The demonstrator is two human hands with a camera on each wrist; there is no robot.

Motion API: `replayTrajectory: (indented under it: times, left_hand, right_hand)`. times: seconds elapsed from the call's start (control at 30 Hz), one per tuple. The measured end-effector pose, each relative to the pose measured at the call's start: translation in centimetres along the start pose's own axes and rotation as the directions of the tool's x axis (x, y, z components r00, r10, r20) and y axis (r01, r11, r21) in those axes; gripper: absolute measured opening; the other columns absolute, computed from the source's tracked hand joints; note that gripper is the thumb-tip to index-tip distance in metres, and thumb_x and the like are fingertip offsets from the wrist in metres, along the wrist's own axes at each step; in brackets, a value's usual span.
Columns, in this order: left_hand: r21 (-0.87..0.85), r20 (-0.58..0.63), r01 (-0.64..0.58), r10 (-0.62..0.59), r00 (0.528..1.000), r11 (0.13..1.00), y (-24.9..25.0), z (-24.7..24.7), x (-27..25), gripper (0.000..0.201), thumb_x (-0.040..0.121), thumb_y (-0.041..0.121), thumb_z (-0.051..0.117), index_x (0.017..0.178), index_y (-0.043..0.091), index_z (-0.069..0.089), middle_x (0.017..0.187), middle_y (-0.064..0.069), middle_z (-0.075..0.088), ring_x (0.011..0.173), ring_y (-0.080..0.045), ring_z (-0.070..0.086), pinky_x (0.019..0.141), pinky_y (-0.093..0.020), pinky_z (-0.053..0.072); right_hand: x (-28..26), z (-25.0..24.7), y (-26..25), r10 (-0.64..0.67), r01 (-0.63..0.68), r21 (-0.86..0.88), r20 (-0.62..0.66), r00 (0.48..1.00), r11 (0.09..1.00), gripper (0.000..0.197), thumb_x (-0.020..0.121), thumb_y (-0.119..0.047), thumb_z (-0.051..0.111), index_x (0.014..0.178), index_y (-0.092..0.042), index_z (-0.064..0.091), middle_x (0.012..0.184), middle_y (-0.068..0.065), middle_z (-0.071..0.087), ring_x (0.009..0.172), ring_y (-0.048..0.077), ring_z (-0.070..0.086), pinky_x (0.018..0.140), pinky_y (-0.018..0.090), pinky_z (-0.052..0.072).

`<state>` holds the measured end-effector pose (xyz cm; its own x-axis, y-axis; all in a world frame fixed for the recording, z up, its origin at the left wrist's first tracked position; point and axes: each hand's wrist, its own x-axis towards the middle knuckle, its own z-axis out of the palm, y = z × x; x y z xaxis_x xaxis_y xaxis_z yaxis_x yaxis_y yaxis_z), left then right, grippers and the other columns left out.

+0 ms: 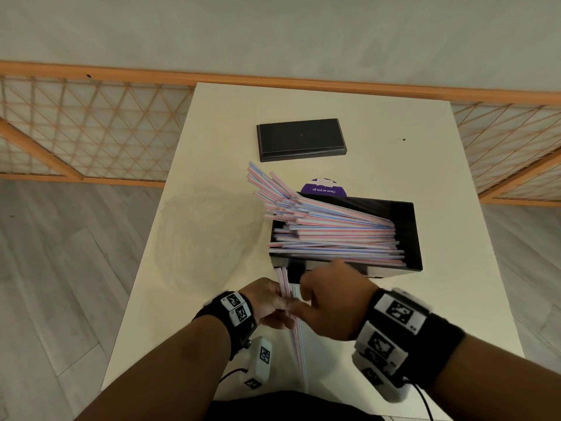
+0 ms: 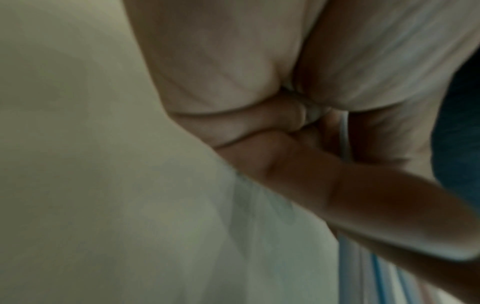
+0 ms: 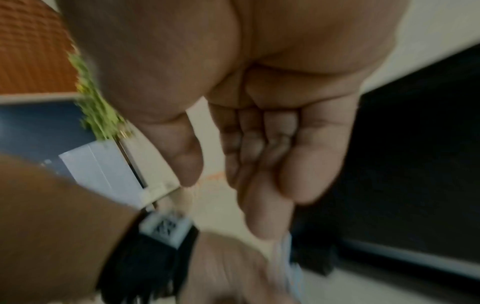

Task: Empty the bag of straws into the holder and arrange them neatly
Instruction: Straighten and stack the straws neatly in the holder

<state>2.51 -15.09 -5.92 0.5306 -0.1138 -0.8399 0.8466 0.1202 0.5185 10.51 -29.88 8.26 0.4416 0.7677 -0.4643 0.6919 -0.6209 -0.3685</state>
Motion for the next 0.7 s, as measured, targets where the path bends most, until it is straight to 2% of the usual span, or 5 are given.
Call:
replayTrajectory:
  times: [0.2, 0.4, 0.5, 0.6, 0.7]
  left_hand:
    - [-0.14, 0.031, -0.056, 0.061, 0.998, 0.989, -0.4, 0.7, 0.2, 0.012, 0.092, 0.017, 0.072, 0.093, 0.007, 0.077, 0.091, -0.012, 0.077, 0.069, -0.017, 0.072, 0.056, -0.024, 0.054]
    - [-0.294, 0.037, -0.041, 0.054, 0.998, 0.955, -1.1, 0.2, -0.3, 0.007, 0.092, 0.01, 0.07, 0.092, 0.007, 0.076, 0.088, -0.015, 0.075, 0.06, -0.018, 0.071, 0.05, -0.023, 0.055]
    - [-0.345, 0.06, -0.029, 0.053, 0.997, 0.938, -1.2, 0.3, -0.7, 0.008, 0.09, 0.009, 0.069, 0.094, 0.005, 0.074, 0.085, -0.015, 0.077, 0.058, -0.018, 0.072, 0.046, -0.022, 0.054]
    - [-0.385, 0.064, -0.022, 0.051, 0.997, 0.923, -1.2, 0.9, -0.6, 0.028, 0.076, 0.016, 0.076, 0.099, 0.0, 0.073, 0.087, -0.017, 0.076, 0.06, -0.018, 0.072, 0.049, -0.023, 0.055]
    - [-0.375, 0.035, -0.037, 0.055, 0.998, 0.926, -1.6, 1.7, -0.2, 0.016, 0.083, 0.016, 0.075, 0.093, 0.002, 0.074, 0.085, -0.016, 0.075, 0.063, -0.018, 0.07, 0.053, -0.023, 0.054]
  right_hand:
    - [1.8, 7.3, 2.4, 0.241, -0.239, -0.039, 0.232, 0.942, 0.97, 0.065, 0.082, -0.072, 0.054, 0.114, -0.016, 0.057, 0.111, 0.005, 0.062, 0.099, 0.022, 0.061, 0.079, 0.032, 0.05]
    - [2.6, 8.8, 2.7, 0.24, -0.277, 0.095, 0.289, 0.927, 0.956, 0.047, 0.09, -0.048, 0.062, 0.122, -0.015, 0.056, 0.12, 0.007, 0.062, 0.11, 0.024, 0.059, 0.077, 0.025, 0.041]
    - [2.4, 9.0, 3.3, 0.254, -0.328, 0.184, 0.335, 0.907, 0.927, 0.043, 0.089, -0.044, 0.063, 0.124, -0.02, 0.053, 0.122, 0.004, 0.061, 0.111, 0.024, 0.059, 0.088, 0.029, 0.047]
    - [2.3, 9.3, 3.6, 0.237, -0.362, 0.284, 0.392, 0.889, 0.888, 0.042, 0.087, -0.035, 0.065, 0.123, -0.018, 0.052, 0.12, 0.005, 0.062, 0.108, 0.025, 0.06, 0.088, 0.031, 0.049]
    - [2.1, 9.3, 3.6, 0.17, -0.371, 0.449, 0.426, 0.888, 0.813, 0.028, 0.084, -0.022, 0.068, 0.109, -0.016, 0.058, 0.113, 0.011, 0.069, 0.102, 0.028, 0.066, 0.09, 0.04, 0.054]
